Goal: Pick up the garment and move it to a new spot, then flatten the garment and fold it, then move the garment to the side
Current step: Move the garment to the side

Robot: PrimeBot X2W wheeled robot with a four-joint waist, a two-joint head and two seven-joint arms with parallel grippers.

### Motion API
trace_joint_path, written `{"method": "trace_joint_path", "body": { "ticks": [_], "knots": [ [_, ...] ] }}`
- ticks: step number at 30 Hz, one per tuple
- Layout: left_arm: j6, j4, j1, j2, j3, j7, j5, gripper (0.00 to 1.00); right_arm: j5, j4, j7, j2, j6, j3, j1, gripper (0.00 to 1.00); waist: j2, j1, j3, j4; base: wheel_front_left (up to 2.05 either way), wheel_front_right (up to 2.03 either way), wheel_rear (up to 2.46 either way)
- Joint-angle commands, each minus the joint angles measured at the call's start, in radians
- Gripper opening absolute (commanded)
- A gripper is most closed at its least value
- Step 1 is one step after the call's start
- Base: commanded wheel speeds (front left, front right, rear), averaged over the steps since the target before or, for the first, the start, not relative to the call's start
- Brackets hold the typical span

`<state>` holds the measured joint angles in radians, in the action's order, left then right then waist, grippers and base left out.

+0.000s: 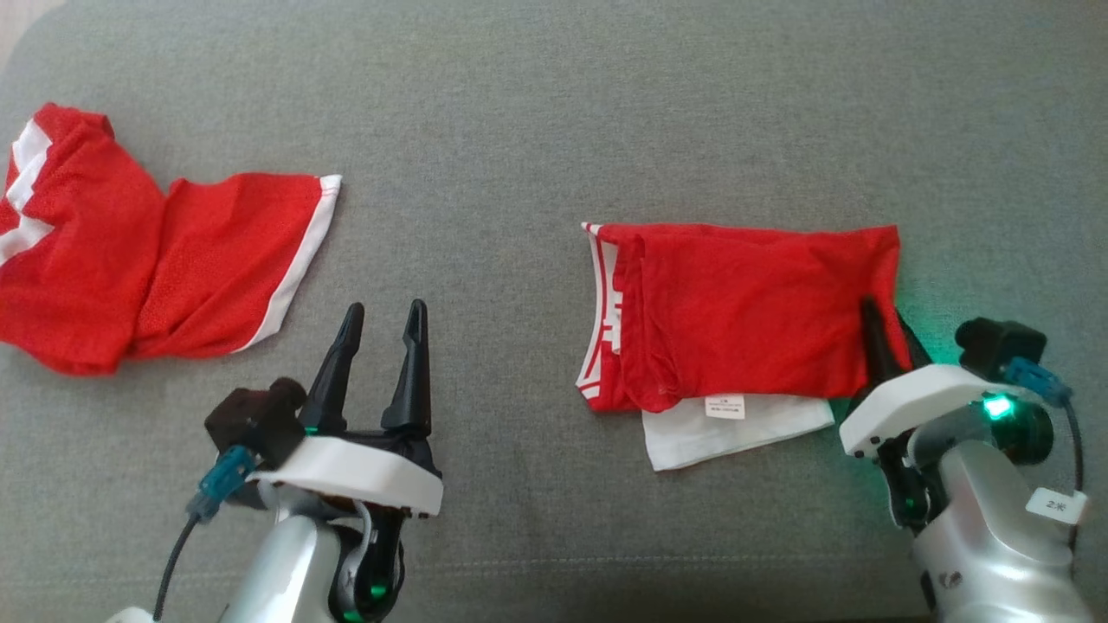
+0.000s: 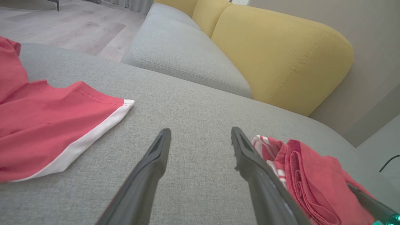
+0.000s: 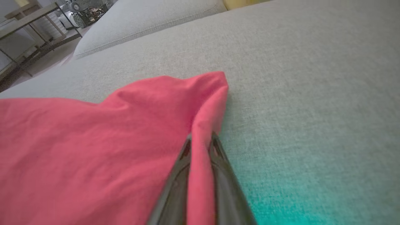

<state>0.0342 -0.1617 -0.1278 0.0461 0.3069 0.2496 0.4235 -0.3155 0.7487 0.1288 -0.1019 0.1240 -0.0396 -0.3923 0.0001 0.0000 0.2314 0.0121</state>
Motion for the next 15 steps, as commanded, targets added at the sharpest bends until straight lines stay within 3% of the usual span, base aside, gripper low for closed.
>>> {"method": "trace_joint_path", "body": {
  "ticks": [1, 8, 15],
  "knots": [
    [0.000, 0.033, -0.039, 0.004, -0.030, 0.012, -0.010, 1.00, 0.004, -0.020, 0.019, -0.014, 0.007, -0.034, -0.032, 0.00, -0.0001, 0.0000, -0.003, -0.003, 0.00, 0.00, 0.00],
    [0.001, 0.041, -0.039, 0.004, -0.030, 0.012, -0.005, 1.00, 0.141, -0.090, 0.105, -0.093, 0.007, -0.144, -0.075, 0.00, -0.0001, 0.0000, -0.024, -0.025, 0.00, 0.00, 0.00],
    [-0.011, 0.053, -0.077, 0.004, -0.022, 0.012, -0.030, 1.00, 0.179, -0.197, 0.070, -0.193, 0.007, -0.266, -0.157, 0.00, -0.0001, 0.0000, 0.007, -0.064, 0.00, 0.00, 0.00]
  ]
}}
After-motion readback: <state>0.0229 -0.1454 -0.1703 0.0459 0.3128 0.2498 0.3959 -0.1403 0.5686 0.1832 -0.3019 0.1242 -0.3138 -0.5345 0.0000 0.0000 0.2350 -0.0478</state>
